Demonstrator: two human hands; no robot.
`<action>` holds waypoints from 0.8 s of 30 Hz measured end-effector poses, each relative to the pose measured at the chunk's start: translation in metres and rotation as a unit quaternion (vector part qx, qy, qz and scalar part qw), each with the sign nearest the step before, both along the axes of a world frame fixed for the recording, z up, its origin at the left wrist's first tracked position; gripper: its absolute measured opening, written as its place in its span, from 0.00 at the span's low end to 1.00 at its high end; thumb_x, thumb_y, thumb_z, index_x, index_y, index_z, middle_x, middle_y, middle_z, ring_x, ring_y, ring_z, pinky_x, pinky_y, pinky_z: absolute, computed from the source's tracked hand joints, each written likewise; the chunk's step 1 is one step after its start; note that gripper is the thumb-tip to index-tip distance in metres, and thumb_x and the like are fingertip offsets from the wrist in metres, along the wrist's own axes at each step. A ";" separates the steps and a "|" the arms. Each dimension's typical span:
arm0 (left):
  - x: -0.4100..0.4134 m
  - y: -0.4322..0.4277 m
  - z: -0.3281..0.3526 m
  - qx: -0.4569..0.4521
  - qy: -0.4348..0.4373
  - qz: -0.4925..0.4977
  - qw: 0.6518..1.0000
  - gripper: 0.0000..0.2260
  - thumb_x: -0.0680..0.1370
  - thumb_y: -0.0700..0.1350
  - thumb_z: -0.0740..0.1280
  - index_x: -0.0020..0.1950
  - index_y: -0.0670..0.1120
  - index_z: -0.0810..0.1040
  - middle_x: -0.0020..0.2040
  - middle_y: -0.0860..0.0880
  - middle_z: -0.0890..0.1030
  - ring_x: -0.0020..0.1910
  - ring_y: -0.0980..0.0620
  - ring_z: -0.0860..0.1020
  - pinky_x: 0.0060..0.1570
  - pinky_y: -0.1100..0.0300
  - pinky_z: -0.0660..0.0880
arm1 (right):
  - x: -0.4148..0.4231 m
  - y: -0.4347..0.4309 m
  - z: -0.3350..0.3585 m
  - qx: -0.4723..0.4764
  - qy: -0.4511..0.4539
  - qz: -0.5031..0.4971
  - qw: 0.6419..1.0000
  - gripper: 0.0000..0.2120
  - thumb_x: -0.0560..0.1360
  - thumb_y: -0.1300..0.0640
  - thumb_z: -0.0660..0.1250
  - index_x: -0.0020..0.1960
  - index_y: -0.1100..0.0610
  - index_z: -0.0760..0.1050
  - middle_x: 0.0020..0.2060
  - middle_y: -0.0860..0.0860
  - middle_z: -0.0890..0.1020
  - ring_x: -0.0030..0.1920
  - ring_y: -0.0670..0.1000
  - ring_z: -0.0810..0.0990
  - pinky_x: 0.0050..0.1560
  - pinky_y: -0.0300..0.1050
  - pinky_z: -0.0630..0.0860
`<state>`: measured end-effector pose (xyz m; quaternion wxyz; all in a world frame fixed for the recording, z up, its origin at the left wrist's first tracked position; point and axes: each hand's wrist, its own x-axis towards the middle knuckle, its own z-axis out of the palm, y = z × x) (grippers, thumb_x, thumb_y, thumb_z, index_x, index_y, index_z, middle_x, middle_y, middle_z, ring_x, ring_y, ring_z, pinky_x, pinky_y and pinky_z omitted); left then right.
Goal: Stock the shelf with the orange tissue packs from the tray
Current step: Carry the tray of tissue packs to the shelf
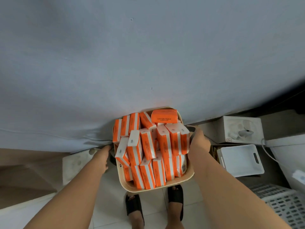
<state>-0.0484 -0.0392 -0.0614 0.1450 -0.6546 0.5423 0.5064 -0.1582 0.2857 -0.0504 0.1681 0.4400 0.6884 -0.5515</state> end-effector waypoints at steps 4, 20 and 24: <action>0.004 -0.006 -0.001 -0.051 0.036 -0.071 0.996 0.13 0.79 0.51 0.71 0.60 0.45 0.80 0.54 0.44 0.85 0.56 0.44 0.81 0.58 0.48 0.76 | -0.009 0.004 0.013 -0.018 0.045 0.043 0.998 0.12 0.79 0.46 0.64 0.43 0.53 0.76 0.35 0.49 0.79 0.33 0.48 0.78 0.33 0.44 0.74; 0.019 0.042 0.077 -0.098 0.158 -0.125 0.975 0.13 0.82 0.55 0.65 0.46 0.50 0.83 0.41 0.50 0.86 0.46 0.48 0.85 0.52 0.49 0.81 | 0.019 -0.001 0.083 -0.086 0.016 0.165 0.982 0.20 0.80 0.39 0.66 0.50 0.56 0.83 0.42 0.54 0.87 0.45 0.55 0.86 0.48 0.49 0.80; 0.034 0.044 0.099 -0.100 0.155 -0.135 0.974 0.14 0.82 0.55 0.64 0.45 0.51 0.84 0.41 0.48 0.87 0.46 0.45 0.86 0.52 0.45 0.83 | 0.031 0.003 0.106 -0.086 0.030 0.238 0.967 0.17 0.79 0.40 0.69 0.53 0.53 0.83 0.42 0.50 0.88 0.44 0.55 0.88 0.52 0.53 0.83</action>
